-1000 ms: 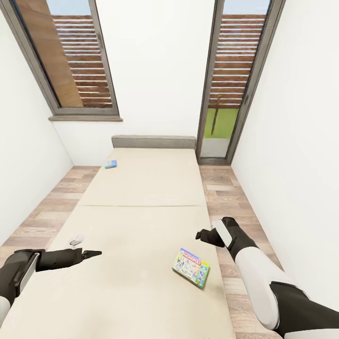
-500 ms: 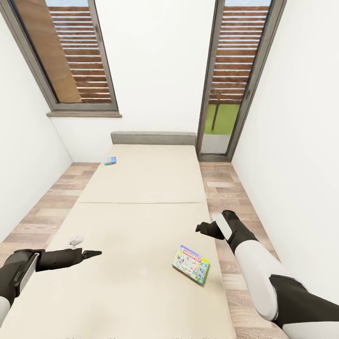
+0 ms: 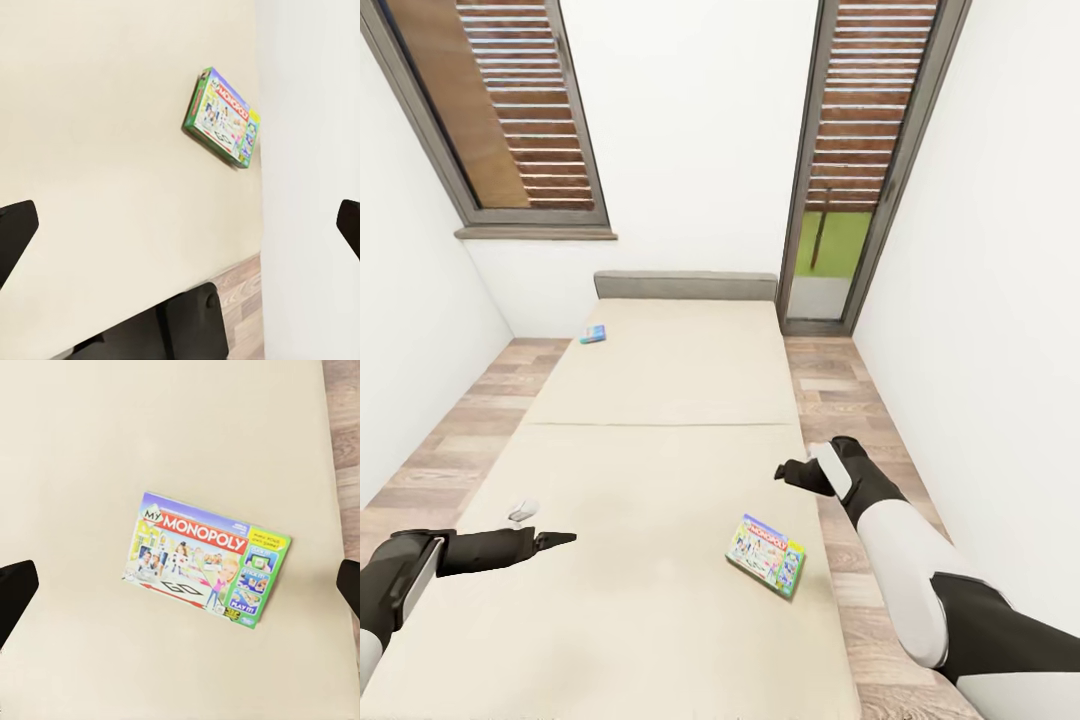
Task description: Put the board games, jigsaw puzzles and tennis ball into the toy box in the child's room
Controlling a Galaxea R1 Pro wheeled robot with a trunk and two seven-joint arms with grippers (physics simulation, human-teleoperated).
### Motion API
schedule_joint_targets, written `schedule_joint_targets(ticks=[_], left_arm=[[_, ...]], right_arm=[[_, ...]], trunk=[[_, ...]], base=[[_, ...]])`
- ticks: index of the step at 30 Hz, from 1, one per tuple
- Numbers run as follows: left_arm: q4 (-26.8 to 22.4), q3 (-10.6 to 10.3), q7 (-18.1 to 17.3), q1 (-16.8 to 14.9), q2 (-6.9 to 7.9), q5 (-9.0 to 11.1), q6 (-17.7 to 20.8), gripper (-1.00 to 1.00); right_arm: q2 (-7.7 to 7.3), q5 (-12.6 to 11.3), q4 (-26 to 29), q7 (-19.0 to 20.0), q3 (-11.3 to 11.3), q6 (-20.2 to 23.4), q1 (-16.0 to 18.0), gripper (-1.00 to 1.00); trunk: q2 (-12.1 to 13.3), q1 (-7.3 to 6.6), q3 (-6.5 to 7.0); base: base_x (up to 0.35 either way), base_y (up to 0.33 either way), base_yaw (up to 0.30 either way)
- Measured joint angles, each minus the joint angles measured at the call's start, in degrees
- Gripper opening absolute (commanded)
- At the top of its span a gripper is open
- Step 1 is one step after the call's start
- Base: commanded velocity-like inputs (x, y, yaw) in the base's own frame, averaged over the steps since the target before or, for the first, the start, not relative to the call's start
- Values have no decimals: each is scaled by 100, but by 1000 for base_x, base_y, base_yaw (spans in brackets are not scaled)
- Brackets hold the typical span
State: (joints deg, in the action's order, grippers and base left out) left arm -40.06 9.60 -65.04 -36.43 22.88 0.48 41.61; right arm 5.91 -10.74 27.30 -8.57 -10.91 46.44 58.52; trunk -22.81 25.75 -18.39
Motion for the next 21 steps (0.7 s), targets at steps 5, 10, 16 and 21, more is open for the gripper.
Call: schedule_joint_targets(ticks=[5, 10, 16, 21], left_arm=[[0, 0, -6, 0, -2, 0, -4, 100], [0, -1, -11, 0, -2, 0, -5, 100], [0, -4, -10, 0, -4, 0, -5, 100], [0, -8, -13, 0, -9, 0, -5, 100]], right_arm=[[40, -1, 3, 2, -1, -60, 35, 100], [61, 3, 4, 4, -1, -125, 45, 100], [81, 1, 4, 7, -1, -181, 49, 100], [86, 3, 34, 12, -1, -189, 54, 100]], trunk=[[0, 0, -48], [0, 0, -95], [0, 0, -152], [0, 0, -199]], base=[[0, 0, 0], [0, 0, 0], [0, 0, 0], [0, 0, 0]])
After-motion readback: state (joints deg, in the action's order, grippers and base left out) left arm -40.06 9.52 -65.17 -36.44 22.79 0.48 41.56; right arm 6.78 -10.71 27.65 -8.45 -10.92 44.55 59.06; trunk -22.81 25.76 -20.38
